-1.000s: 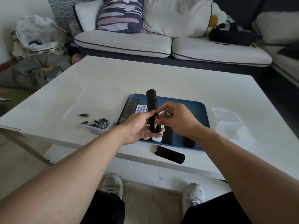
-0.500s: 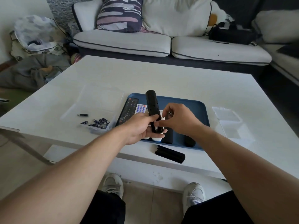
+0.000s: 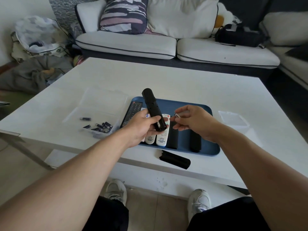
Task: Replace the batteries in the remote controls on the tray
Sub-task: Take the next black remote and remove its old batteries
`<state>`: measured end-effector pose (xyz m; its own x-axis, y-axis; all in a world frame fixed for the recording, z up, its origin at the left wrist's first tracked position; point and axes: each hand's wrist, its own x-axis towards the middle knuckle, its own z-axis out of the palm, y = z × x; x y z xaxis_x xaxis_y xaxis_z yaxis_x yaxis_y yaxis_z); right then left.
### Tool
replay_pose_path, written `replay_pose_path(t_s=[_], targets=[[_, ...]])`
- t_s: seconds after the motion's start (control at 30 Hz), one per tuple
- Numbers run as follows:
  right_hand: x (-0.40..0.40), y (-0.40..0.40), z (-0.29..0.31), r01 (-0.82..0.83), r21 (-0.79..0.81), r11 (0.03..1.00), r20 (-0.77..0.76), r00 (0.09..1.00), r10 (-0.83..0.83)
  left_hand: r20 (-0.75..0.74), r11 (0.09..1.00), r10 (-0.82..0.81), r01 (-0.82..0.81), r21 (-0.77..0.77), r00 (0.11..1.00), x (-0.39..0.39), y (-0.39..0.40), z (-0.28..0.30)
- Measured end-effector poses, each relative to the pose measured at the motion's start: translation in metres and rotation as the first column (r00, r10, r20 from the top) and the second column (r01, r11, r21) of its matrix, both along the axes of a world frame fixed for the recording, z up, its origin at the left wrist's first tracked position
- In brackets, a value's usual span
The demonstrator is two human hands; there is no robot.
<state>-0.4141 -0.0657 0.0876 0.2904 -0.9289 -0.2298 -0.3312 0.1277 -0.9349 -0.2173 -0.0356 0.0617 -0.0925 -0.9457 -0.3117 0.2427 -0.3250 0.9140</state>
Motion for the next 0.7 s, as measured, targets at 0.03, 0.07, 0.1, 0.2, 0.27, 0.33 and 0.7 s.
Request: replay_pose_path(t_s=[0.03, 0.07, 0.1, 0.2, 0.27, 0.33, 0.7], targets=[[-0.0006, -0.0002, -0.0012, 0.013, -0.013, 1.0, -0.014, 1.0, -0.013, 0.004, 1.0, 0.011, -0.011, -0.01, 1.0, -0.0001, -0.0008, -0.0008], [-0.0004, -0.0001, -0.002, 0.02, -0.032, 0.999, -0.041, 0.999, -0.021, 0.013, 0.999, 0.024, -0.024, -0.021, 1.0, 0.0, -0.0017, -0.0018], [0.0002, 0.0003, -0.0024, 0.013, -0.056, 0.998, -0.08, 0.997, -0.017, 0.024, 0.999, 0.036, -0.036, -0.033, 0.999, 0.0001, -0.0025, -0.0025], [0.0032, 0.0029, -0.0031, -0.052, -0.127, 0.991, -0.206, 0.978, 0.025, 0.039, 0.997, 0.056, -0.054, -0.049, 0.998, -0.0004, -0.0042, -0.0041], [0.0053, 0.0044, -0.0032, -0.077, -0.16, 0.984, -0.252, 0.967, 0.035, 0.038, 0.997, 0.051, -0.049, -0.053, 0.998, -0.0007, -0.0049, -0.0049], [0.0057, 0.0054, -0.0024, -0.085, -0.182, 0.98, -0.267, 0.963, 0.034, 0.034, 0.997, 0.046, -0.044, -0.056, 0.998, -0.001, -0.0054, -0.006], [0.0033, 0.0043, -0.0049, -0.034, -0.225, 0.974, -0.208, 0.978, -0.014, 0.024, 0.996, 0.063, -0.061, -0.068, 0.998, -0.0041, -0.0074, -0.0052]])
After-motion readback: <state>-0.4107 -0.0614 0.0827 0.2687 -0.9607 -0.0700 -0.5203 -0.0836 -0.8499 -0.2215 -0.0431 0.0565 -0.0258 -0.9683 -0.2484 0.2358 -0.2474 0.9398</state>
